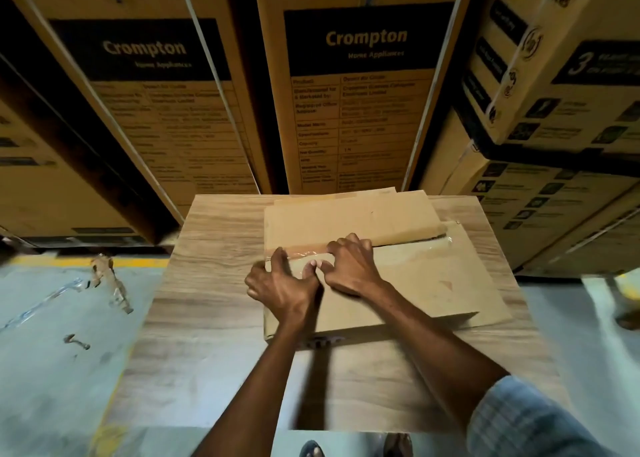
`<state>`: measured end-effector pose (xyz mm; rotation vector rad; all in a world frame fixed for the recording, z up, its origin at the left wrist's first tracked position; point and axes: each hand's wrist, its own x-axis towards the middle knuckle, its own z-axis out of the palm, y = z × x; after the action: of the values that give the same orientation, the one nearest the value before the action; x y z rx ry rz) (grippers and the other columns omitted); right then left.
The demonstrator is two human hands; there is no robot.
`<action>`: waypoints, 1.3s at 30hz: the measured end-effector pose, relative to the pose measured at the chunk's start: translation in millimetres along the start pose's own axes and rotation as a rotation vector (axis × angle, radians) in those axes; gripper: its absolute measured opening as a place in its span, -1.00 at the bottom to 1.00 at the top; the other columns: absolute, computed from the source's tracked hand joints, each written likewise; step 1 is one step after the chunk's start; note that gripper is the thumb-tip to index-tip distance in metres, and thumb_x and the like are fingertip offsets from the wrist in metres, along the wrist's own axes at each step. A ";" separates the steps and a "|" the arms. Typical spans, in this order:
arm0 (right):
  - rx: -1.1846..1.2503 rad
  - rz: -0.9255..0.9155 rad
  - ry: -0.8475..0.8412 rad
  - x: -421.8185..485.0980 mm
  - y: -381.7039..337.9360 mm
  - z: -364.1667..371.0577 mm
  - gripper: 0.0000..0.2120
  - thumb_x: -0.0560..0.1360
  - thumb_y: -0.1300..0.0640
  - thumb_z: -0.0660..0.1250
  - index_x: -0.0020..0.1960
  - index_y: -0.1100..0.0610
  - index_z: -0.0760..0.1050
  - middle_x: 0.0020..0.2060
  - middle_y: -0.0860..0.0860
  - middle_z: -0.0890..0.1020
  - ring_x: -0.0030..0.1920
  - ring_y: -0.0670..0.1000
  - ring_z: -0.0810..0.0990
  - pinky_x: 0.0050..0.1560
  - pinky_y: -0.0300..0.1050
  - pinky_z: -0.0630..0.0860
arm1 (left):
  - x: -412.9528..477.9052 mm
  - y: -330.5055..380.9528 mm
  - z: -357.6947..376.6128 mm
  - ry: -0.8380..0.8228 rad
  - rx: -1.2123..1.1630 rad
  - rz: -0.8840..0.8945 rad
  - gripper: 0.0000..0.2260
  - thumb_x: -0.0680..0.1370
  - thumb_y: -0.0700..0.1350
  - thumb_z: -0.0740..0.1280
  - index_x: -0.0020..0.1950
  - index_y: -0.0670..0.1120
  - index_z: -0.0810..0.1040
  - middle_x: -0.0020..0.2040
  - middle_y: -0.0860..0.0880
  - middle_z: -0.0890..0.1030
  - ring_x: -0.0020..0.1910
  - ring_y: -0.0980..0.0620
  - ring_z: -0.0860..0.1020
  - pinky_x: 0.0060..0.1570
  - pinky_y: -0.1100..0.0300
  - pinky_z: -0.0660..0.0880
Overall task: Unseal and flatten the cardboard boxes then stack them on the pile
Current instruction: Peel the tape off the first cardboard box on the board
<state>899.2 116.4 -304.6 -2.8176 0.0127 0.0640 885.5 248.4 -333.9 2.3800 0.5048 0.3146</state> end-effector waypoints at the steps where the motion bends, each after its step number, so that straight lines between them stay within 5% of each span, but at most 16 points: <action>1: 0.015 -0.021 -0.032 3.4 -8.0 -0.7 -0.57 0.51 -0.15 0.23 0.20 0.10 0.60 0.14 0.08 0.65 0.23 0.12 0.43 0.23 0.11 0.29 | 1.0 -2.4 -1.1 0.004 -0.034 0.000 -0.47 0.33 0.15 0.56 0.26 0.02 0.63 0.18 -0.27 0.53 0.27 -0.28 0.38 0.26 -0.12 0.26; 9: 0.183 0.061 -0.334 24.8 -45.0 -16.9 -0.68 0.54 0.06 0.30 0.22 0.15 0.60 0.20 0.19 0.61 0.36 0.20 0.36 0.34 0.09 0.30 | 11.3 -24.3 -15.0 -0.069 -0.233 0.003 -0.49 0.36 -0.10 0.58 0.30 -0.01 0.62 0.18 -0.19 0.61 0.26 -0.25 0.44 0.25 -0.07 0.34; 13: 0.279 0.353 -0.129 21.3 -66.0 -4.0 -0.71 0.51 -0.03 0.32 0.09 0.14 0.64 0.15 0.16 0.63 0.31 0.19 0.45 0.28 0.04 0.35 | 12.8 -30.7 -20.1 -0.095 -0.343 -0.016 -0.45 0.36 -0.15 0.59 0.34 -0.03 0.59 0.20 -0.07 0.65 0.23 -0.16 0.47 0.21 0.06 0.38; 19: 0.325 0.621 0.083 17.3 -93.1 10.7 -0.74 0.48 0.01 0.42 0.06 0.16 0.67 0.17 0.14 0.62 0.32 0.14 0.43 0.35 -0.03 0.35 | 7.3 -28.3 -20.1 -0.099 -0.313 -0.041 -0.46 0.37 -0.20 0.51 0.35 -0.02 0.57 0.25 -0.07 0.60 0.32 -0.16 0.41 0.32 -0.10 0.34; 28: 0.306 0.344 0.101 6.6 -57.4 16.5 -0.79 0.60 -0.02 0.33 0.00 0.06 0.69 -0.04 0.04 0.67 0.29 0.14 0.36 0.28 0.04 0.24 | 0.3 -12.9 -9.6 -0.116 -0.315 -0.123 -0.47 0.38 -0.15 0.54 0.35 -0.14 0.55 0.22 -0.14 0.58 0.30 -0.19 0.40 0.24 -0.08 0.37; 31: 0.138 0.399 -0.018 5.5 -45.2 0.8 -0.88 0.56 0.00 0.37 0.02 0.01 0.62 0.04 0.10 0.41 0.27 0.19 0.26 0.24 0.12 0.27 | -4.4 -8.3 -3.5 -0.162 -0.437 -0.160 -0.55 0.27 -0.07 0.61 0.13 -0.10 0.66 0.00 -0.07 0.64 0.06 -0.10 0.56 0.04 0.08 0.53; 33: 0.068 0.461 -0.060 3.7 -39.5 -0.1 -0.93 0.50 0.01 0.42 -0.03 -0.04 0.59 0.13 0.09 0.45 0.24 0.18 0.24 0.18 0.15 0.28 | -11.8 -11.9 1.5 -0.213 -0.506 -0.189 -0.55 0.19 0.02 0.65 0.04 -0.03 0.70 -0.07 -0.01 0.66 -0.11 0.02 0.61 -0.07 0.19 0.57; 36: 0.073 0.411 -0.091 0.1 -34.2 5.8 -0.91 0.48 0.13 0.38 -0.04 -0.02 0.60 0.05 0.03 0.60 0.21 0.13 0.24 0.05 0.08 0.25 | -25.7 -28.3 17.7 -0.204 -0.554 -0.171 -0.40 0.18 0.19 0.58 0.18 0.05 0.65 0.06 0.02 0.55 0.03 -0.03 0.59 0.08 0.06 0.59; 39: 0.127 0.345 -0.117 -4.3 -20.3 -0.7 -0.84 0.53 0.17 0.34 -0.10 -0.10 0.59 0.13 0.04 0.58 0.20 0.13 0.26 -0.02 -0.02 0.13 | -47.4 -27.3 23.6 -0.188 -0.688 -0.190 -0.25 0.24 0.14 0.60 0.37 -0.04 0.51 0.21 0.05 0.39 0.22 -0.04 0.51 0.24 0.08 0.51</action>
<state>895.2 135.4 -297.3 -2.6495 0.4588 0.2950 843.9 233.4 -373.8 1.6608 0.4402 0.1422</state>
